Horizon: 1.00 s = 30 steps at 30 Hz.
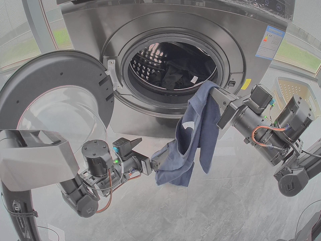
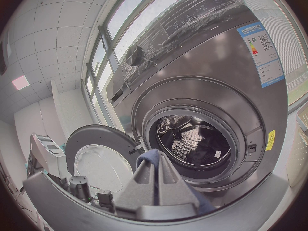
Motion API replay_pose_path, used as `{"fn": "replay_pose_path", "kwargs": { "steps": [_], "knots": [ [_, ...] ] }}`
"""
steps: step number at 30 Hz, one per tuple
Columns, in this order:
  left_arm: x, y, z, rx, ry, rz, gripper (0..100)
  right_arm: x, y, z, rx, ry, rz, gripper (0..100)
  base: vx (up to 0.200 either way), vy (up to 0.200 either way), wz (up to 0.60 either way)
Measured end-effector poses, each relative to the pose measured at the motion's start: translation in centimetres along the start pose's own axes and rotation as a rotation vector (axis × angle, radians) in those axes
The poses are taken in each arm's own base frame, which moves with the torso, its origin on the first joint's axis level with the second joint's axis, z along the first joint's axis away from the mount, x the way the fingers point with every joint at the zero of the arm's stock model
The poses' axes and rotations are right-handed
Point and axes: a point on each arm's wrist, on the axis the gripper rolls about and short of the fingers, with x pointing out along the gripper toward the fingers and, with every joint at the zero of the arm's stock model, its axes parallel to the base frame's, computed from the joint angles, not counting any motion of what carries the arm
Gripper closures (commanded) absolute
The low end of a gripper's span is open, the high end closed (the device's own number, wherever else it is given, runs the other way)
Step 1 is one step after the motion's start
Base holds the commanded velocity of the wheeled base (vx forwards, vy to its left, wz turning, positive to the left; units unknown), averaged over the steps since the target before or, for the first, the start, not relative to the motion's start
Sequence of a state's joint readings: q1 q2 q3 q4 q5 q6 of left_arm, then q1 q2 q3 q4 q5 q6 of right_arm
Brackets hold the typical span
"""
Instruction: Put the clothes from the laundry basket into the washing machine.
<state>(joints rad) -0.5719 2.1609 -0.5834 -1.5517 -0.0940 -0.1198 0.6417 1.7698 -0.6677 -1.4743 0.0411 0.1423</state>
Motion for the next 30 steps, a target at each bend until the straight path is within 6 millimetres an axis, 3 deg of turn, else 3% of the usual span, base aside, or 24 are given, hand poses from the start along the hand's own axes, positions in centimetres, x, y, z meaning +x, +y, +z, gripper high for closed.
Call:
{"fn": "replay_pose_path", "kwargs": {
  "steps": [10,19,30],
  "knots": [
    [1.7,0.1,-2.8,-0.001,0.053,-0.010,0,0.0,0.2,0.2,0.002,-0.009,0.005,100,0.000,0.000,0.00],
    [2.0,-1.4,-3.7,0.000,0.075,-0.054,0,0.1,0.1,0.3,0.001,-0.012,0.002,100,0.000,0.000,0.00],
    [4.9,-1.4,-4.5,-0.003,0.021,-0.056,0,0.1,0.3,0.2,0.005,-0.010,0.010,100,0.000,0.000,0.00]
  ]
}}
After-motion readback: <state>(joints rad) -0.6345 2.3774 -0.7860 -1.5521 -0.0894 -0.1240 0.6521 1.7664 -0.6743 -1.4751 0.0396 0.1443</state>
